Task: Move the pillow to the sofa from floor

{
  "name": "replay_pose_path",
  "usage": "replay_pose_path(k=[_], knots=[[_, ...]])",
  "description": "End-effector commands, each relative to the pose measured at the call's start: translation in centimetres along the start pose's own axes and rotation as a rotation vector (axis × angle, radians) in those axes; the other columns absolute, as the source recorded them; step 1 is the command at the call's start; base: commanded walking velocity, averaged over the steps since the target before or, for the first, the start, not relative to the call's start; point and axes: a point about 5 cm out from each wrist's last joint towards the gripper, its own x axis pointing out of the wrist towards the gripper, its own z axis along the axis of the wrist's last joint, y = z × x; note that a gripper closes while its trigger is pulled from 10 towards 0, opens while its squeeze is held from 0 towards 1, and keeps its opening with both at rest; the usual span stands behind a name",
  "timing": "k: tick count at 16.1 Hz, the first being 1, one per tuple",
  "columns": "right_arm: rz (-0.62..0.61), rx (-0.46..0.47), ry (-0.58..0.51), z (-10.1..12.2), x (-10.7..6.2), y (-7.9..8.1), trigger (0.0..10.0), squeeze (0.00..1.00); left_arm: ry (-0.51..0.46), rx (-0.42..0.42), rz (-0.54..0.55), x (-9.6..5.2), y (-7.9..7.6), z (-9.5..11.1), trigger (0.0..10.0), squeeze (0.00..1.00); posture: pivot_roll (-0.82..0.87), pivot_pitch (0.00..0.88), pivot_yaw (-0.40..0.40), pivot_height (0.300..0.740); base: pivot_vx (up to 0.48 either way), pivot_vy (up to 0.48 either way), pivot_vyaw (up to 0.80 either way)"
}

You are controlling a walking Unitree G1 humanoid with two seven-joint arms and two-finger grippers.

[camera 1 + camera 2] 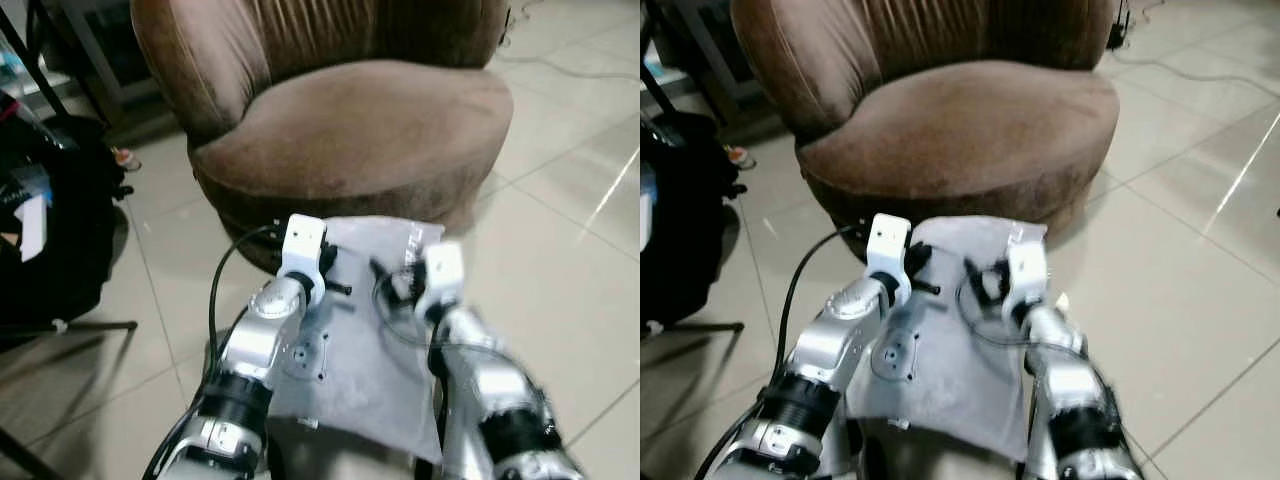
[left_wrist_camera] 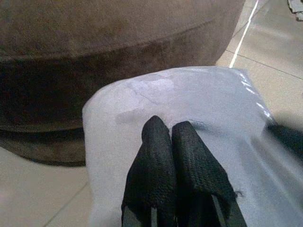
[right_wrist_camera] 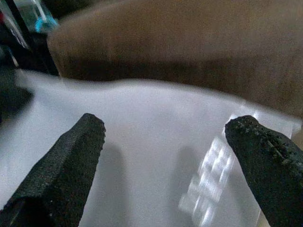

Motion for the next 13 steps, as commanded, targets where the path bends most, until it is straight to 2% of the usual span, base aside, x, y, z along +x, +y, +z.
replay_pose_path(k=[1, 2, 3, 4, 7, 10, 13], knots=[[0.005, -0.004, -0.116, 4.5, 0.5, -1.3, 10.0, 0.0, -0.085, 0.018, 0.041, -0.5, 1.0, 1.7, 10.0, 0.0, -0.18, 0.0, 0.141, 0.411, 0.0, 0.0, 0.0], [0.045, -0.028, -0.12, 6.2, -0.4, -3.1, 10.0, 0.0, -0.069, 0.018, 0.066, -0.7, 1.8, 1.3, 10.0, 0.0, -0.18, 0.0, 0.137, 0.411, 0.0, 0.0, 0.0], [0.104, -0.058, -0.109, 6.7, -1.5, -3.8, 10.0, 0.0, -0.059, 0.018, 0.083, -0.9, 2.5, 1.0, 10.0, 0.0, -0.18, 0.0, 0.133, 0.411, 0.0, 0.0, 0.0], [0.139, -0.088, -0.083, 6.1, -2.5, -4.1, 10.0, 0.0, -0.056, 0.017, 0.099, -1.1, 2.9, 0.8, 10.0, 0.0, -0.19, 0.0, 0.13, 0.411, 0.0, 0.0, 0.0], [0.174, -0.077, -0.013, 4.4, -4.1, -3.7, 10.0, 0.0, -0.051, 0.008, 0.117, -1.2, 3.4, 0.6, 10.0, 0.0, -0.19, 0.0, 0.125, 0.411, 0.0, 0.0, 0.0], [0.246, -0.025, 0.019, 3.2, -5.5, -2.1, 10.0, 0.0, -0.058, 0.02, 0.11, -1.4, 3.2, 0.7, 10.0, 0.0, -0.19, 0.0, 0.125, 0.411, 0.0, 0.0, 0.0], [0.232, -0.038, 0.02, 2.6, -7.0, -2.8, 10.0, 0.0, -0.067, 0.05, 0.124, -1.8, 3.6, 0.6, 10.0, 0.0, -0.18, 0.0, 0.128, 0.411, 0.0, 0.0, 0.0]])
